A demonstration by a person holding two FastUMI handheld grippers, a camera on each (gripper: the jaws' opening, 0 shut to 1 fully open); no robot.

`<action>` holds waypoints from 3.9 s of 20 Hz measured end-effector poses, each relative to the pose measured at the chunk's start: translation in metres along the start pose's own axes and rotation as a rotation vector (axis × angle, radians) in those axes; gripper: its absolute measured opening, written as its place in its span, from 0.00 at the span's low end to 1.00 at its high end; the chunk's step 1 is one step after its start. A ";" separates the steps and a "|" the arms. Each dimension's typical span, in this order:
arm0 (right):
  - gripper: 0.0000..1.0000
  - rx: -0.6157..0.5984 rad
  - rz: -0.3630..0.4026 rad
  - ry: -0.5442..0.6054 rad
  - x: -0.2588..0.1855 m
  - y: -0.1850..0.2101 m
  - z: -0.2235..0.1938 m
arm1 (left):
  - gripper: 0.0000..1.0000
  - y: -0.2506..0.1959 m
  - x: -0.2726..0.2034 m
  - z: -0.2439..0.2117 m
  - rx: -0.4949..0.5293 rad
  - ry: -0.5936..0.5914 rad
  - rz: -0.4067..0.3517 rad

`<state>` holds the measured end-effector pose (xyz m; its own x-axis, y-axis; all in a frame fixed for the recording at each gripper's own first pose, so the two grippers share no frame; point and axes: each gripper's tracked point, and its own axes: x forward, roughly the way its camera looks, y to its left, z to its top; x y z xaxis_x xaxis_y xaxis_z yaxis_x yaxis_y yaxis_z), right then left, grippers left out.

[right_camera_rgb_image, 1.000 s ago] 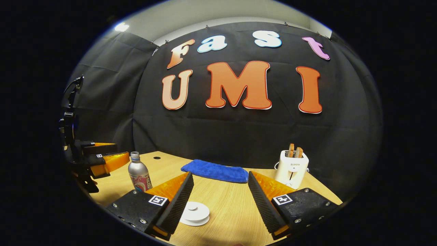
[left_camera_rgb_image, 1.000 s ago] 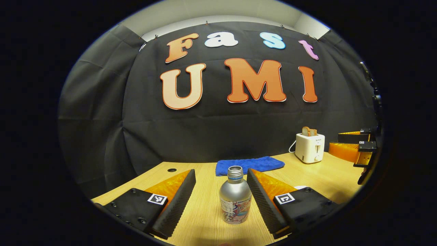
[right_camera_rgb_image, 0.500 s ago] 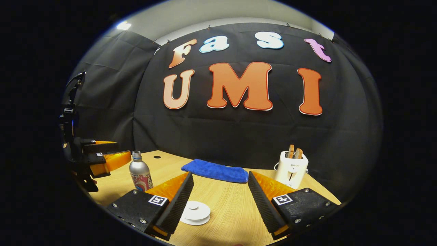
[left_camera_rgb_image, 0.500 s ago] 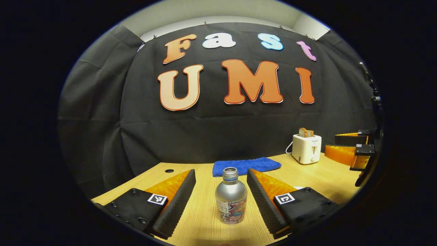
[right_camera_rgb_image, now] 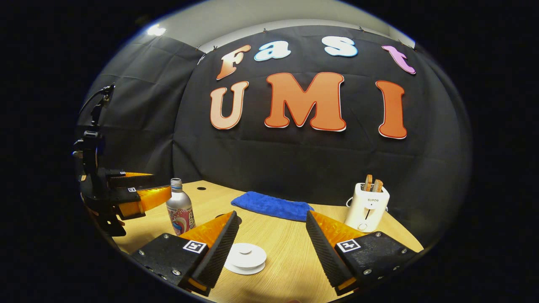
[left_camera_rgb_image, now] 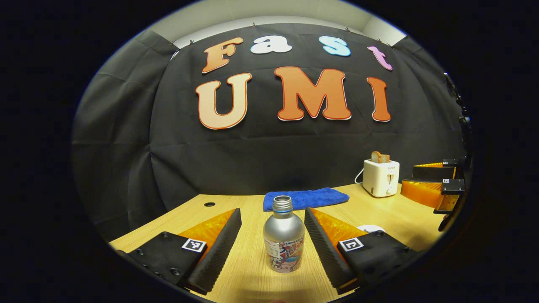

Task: Open the teacup lid with one hand, grasp the water bottle and pour water into the teacup with the other hand; after pouring, place the water bottle on the coaster and then close the teacup lid.

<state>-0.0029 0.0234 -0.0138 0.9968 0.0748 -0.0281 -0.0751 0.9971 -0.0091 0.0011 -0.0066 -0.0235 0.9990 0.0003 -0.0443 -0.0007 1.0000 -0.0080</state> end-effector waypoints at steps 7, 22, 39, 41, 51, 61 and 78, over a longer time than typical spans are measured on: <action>0.96 0.000 0.024 0.052 0.006 0.013 -0.018 | 0.99 0.001 0.003 -0.012 -0.012 0.022 -0.009; 0.88 -0.029 0.087 0.205 0.036 0.039 -0.091 | 0.99 0.000 0.006 -0.034 -0.005 0.061 -0.025; 0.30 -0.102 0.157 0.252 0.055 0.054 -0.113 | 0.99 -0.005 0.018 -0.062 -0.008 0.149 -0.032; 0.25 -0.116 0.159 0.246 0.055 0.054 -0.113 | 0.99 -0.007 0.021 -0.070 -0.010 0.169 -0.035; 0.22 -0.027 0.132 0.198 0.050 0.043 -0.086 | 0.99 -0.009 0.031 -0.097 -0.039 0.241 -0.048; 0.22 -0.003 0.020 0.130 0.020 -0.009 -0.056 | 0.86 -0.014 0.038 -0.113 -0.034 0.293 -0.049; 0.22 0.048 -0.139 0.069 -0.030 -0.096 -0.034 | 0.84 -0.006 0.051 -0.048 0.685 0.134 0.022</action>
<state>-0.0268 -0.0747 -0.0459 0.9931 -0.0629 -0.0985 0.0661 0.9974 0.0297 0.0503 -0.0132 -0.0733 0.9851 0.0631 -0.1602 0.0516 0.7796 0.6242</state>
